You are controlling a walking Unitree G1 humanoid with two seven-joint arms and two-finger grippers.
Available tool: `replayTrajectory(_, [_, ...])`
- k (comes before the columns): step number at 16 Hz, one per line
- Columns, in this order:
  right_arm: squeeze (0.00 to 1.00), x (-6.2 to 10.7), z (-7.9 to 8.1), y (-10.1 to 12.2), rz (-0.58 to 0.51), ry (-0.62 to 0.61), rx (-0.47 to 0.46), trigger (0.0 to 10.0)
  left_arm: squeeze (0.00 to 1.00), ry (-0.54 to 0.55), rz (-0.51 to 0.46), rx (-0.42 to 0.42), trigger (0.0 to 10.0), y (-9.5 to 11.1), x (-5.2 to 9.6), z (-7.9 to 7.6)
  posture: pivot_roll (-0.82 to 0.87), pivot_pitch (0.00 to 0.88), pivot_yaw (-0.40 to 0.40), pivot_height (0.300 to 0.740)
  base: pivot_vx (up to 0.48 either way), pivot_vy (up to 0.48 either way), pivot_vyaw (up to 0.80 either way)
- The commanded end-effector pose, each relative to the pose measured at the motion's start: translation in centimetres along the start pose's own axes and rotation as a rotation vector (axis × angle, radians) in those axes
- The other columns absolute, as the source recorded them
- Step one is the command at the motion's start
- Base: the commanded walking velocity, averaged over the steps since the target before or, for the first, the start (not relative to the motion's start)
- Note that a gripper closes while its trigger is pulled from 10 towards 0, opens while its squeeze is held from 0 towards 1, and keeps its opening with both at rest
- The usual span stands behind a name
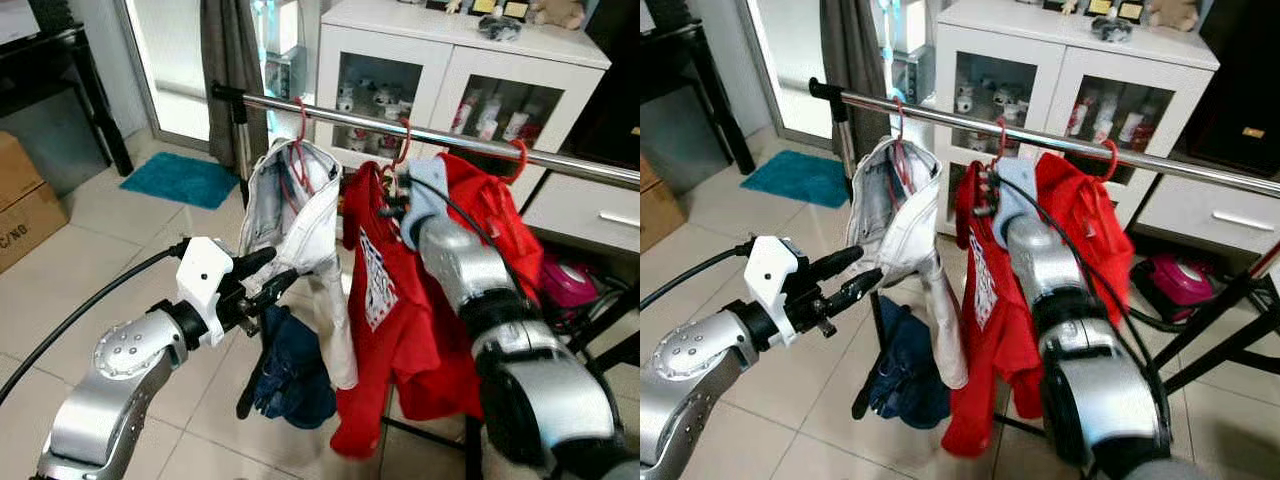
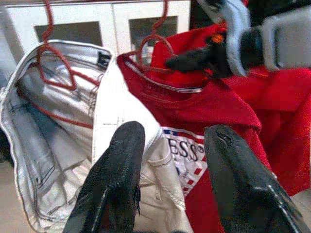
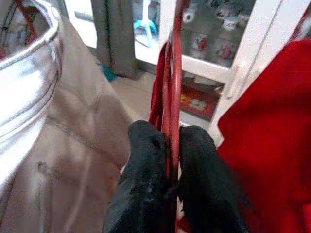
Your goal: Hang hanger
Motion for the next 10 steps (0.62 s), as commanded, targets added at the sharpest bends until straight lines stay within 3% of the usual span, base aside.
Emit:
replayTrajectory(1, [1.00, 0.3, -0.3, 1.6, -0.074, 0.013, -0.032, 10.0, 0.00, 0.019, 0.002, 0.013, 10.0, -0.1, 0.1, 0.3, -0.01, 0.000, -0.028, 0.727, 0.000, 0.000, 0.00])
replayTrajectory(4, [1.00, 3.7, -0.3, 3.6, -0.288, 0.127, -0.066, 10.0, 0.00, 0.159, 0.010, 0.058, 10.0, -0.7, -0.1, 1.6, -0.03, 0.000, -0.023, 0.727, 0.000, 0.000, 0.00])
replayTrajectory(8, [1.00, 7.6, 0.0, 3.8, -0.397, 0.184, -0.060, 10.0, 0.00, 0.339, -0.026, 0.078, 10.0, -0.5, 0.1, 3.5, -0.03, 0.000, -0.015, 0.727, 0.000, 0.000, 0.00])
replayTrajectory(10, [1.00, 9.5, 0.5, 3.9, -0.473, 0.200, -0.110, 10.0, 0.00, 0.376, -0.042, 0.095, 10.0, -0.4, 0.0, 3.6, -0.04, 0.000, -0.013, 0.727, 0.000, 0.000, 0.00])
Point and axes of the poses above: a point about 5 cm out from each wrist's last joint towards the gripper, its own x axis pointing back from the gripper into the wrist, its own y axis along the axis of the wrist's last joint, z = x × y, the point moved 4 cm from there along -x, pointing out of the wrist towards the gripper, and after that the axes turned 1 degree about -x, right-handed, at the moved point
